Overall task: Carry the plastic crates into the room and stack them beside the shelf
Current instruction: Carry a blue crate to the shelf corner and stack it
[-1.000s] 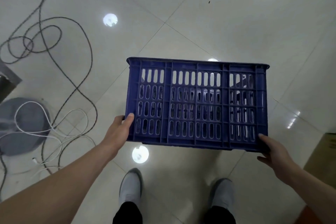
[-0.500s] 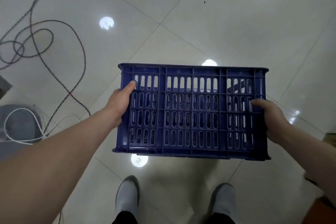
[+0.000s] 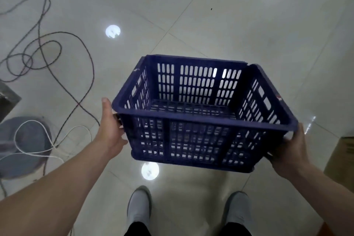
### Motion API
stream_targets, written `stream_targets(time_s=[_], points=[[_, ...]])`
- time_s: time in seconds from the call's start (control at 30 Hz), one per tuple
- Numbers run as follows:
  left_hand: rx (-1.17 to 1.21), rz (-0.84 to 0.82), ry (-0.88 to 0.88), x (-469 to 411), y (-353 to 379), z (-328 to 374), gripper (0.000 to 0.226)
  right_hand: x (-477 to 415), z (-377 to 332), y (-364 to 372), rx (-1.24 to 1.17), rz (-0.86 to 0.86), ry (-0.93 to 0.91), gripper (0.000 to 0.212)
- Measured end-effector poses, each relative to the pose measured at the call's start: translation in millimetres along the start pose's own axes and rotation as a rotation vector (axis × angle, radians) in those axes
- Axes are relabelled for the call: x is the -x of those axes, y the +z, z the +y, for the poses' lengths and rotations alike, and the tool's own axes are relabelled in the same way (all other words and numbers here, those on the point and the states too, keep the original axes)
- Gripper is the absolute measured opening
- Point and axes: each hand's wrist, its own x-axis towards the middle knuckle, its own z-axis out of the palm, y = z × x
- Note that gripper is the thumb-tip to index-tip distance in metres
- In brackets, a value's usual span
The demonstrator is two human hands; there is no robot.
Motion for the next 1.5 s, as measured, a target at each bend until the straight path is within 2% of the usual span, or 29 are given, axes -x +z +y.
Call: stream_targets(time_s=[0.1,0.23,0.33,0.4,0.5,0.8,0.93,1.0,1.1,1.2,1.3,1.5], points=[[0.019,-0.018,-0.068,-4,-16,-25,0.094,8,24,-17,-0.002,-0.06,0.088,0.077],[0.053,-0.035,-0.11,-7,-32,-58,0.086,17,40,-30,-0.08,-0.102,0.212,0.1],[0.04,-0.037,-0.122,-11,-42,-80,0.078,18,44,-34,-0.031,-0.132,0.278,0.082],[0.018,-0.03,-0.119,-13,-45,-94,0.07,15,50,-34,0.056,-0.156,0.294,0.079],[-0.03,-0.008,-0.136,-12,-46,-113,0.056,9,62,-33,0.2,-0.144,0.225,0.067],[-0.181,0.006,-0.242,-14,-51,-131,0.045,-3,76,-27,0.32,-0.043,0.162,0.054],[-0.241,0.017,-0.216,-15,-42,-116,0.036,-2,74,-16,0.321,0.058,0.13,0.041],[-0.276,0.009,-0.116,-24,-35,-102,0.046,-6,70,-11,0.363,0.112,0.013,0.044],[-0.33,0.055,0.036,-38,-21,-76,0.076,-10,55,5,0.407,0.194,-0.156,0.07],[-0.386,0.022,0.055,-48,-7,-62,0.072,-19,49,18,0.443,0.164,-0.186,0.07],[-0.457,-0.003,0.004,-46,-4,-60,0.073,-27,57,15,0.486,0.169,-0.157,0.08],[-0.525,0.013,-0.025,-31,-21,-72,0.086,4,90,5,0.475,0.162,-0.148,0.055]])
